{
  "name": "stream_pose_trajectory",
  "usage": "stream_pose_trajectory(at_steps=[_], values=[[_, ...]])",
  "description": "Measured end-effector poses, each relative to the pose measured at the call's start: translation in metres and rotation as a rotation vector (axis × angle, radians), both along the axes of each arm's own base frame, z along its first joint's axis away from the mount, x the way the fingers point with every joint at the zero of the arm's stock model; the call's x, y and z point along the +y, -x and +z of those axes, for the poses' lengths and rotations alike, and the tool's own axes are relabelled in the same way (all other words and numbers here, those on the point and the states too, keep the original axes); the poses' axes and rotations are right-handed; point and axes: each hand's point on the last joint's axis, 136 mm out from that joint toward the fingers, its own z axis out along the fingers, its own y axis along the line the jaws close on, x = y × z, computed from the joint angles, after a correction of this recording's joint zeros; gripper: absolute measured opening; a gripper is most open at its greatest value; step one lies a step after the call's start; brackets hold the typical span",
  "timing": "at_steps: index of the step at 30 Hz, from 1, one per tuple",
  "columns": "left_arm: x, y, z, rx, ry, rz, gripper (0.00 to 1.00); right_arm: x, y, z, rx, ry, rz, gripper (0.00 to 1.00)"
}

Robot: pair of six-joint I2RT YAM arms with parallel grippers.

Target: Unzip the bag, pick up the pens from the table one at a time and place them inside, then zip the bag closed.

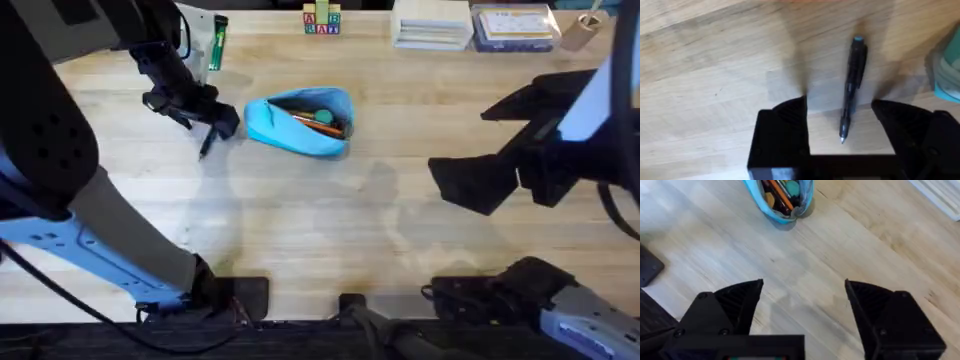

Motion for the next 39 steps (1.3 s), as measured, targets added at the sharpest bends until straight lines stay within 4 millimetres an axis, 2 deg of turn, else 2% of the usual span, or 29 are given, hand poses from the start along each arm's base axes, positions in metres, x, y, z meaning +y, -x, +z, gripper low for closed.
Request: stream_pose_trajectory(at_steps=[3, 4, 6, 8, 11, 24, 33, 39], values=[[-0.005, 0.001, 0.000, 0.005, 0.008, -0.009, 0.663, 0.000, 0.000, 0.000, 0.000, 0.000, 0.000, 0.998], [-0.006, 0.001, -0.001, 0.005, 0.009, -0.009, 0.397, 0.000, 0.000, 0.000, 0.000, 0.000, 0.000, 0.998], [-0.005, 0.001, -0.001, 0.006, 0.002, -0.007, 0.206, 0.000, 0.000, 0.000, 0.000, 0.000, 0.000, 0.998], [-0.003, 0.001, -0.001, 0.007, -0.006, -0.004, 0.076, 0.000, 0.000, 0.000, 0.000, 0.000, 0.000, 0.998], [-0.002, 0.001, -0.001, 0.007, -0.006, -0.002, 0.049, 0.000, 0.000, 0.000, 0.000, 0.000, 0.000, 0.998], [-0.001, 0.001, 0.000, 0.007, -0.007, 0.041, 0.044, 0.000, 0.000, 0.000, 0.000, 0.000, 0.000, 0.998], [0.004, 0.001, 0.000, -0.004, 0.035, 0.143, 0.044, 0.000, 0.000, 0.000, 0.000, 0.000, 0.000, 0.997], [0.016, 0.000, 0.007, -0.034, 0.035, 0.188, 0.044, 0.000, 0.000, 0.000, 0.000, 0.000, 0.000, 0.997]])
